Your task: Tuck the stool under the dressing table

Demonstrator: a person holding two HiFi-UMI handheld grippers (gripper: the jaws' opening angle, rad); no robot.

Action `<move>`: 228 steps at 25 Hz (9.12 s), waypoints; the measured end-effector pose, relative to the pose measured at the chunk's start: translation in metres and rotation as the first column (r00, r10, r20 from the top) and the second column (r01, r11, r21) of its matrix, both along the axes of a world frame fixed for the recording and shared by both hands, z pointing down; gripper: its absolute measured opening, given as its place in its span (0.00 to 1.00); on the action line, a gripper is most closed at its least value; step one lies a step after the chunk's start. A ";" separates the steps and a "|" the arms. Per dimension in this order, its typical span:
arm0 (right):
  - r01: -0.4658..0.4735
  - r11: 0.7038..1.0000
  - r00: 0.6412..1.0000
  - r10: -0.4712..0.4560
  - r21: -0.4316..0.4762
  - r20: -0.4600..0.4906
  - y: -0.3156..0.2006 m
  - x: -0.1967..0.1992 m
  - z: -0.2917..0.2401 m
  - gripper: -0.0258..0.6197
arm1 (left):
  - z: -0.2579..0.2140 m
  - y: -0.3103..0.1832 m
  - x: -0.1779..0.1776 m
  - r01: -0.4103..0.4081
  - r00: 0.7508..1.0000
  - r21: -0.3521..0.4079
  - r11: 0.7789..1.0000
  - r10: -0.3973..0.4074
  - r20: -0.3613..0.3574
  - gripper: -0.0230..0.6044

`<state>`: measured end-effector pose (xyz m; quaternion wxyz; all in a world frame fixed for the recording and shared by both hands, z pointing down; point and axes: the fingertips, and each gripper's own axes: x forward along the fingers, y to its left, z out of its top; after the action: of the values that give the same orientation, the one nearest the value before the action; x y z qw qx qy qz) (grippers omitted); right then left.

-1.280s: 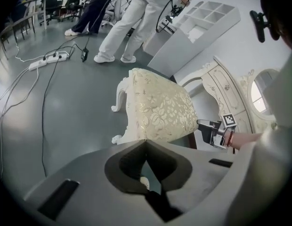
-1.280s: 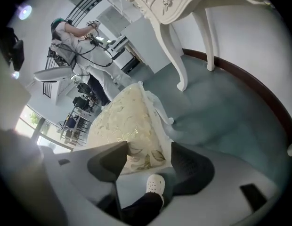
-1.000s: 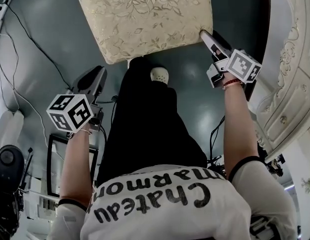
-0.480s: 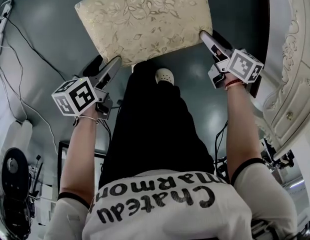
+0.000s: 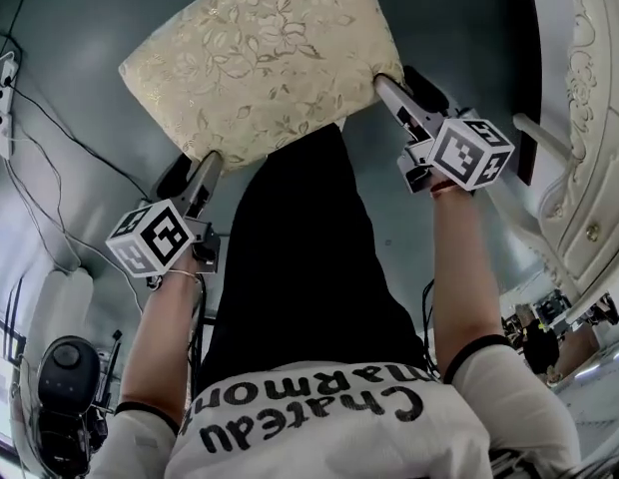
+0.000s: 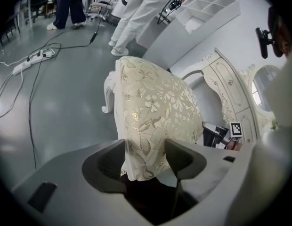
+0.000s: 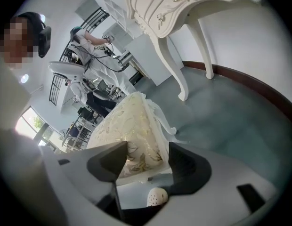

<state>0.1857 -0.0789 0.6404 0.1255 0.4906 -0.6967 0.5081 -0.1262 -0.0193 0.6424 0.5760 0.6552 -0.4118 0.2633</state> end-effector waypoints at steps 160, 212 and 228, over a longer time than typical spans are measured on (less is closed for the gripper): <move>-0.132 0.985 0.776 0.030 0.115 0.630 -0.050 -0.180 -0.331 0.50 | -0.384 -0.074 0.079 0.101 0.963 0.651 0.752 0.091 -0.255 0.08; 0.409 0.387 0.911 -0.227 0.826 -0.345 -0.059 -0.062 -0.744 0.16 | -0.742 -0.099 0.162 0.012 0.999 0.984 0.175 0.050 -0.021 0.08; 0.376 0.413 0.925 -0.224 0.830 -0.307 -0.063 -0.036 -0.736 0.15 | -0.736 -0.101 0.189 -0.002 0.997 0.983 0.181 0.080 -0.013 0.08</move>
<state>0.1497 -0.1415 -0.0959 -0.0030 0.3878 -0.9217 0.0104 0.0629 -0.1203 -0.0939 0.0291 0.8904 -0.4495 -0.0657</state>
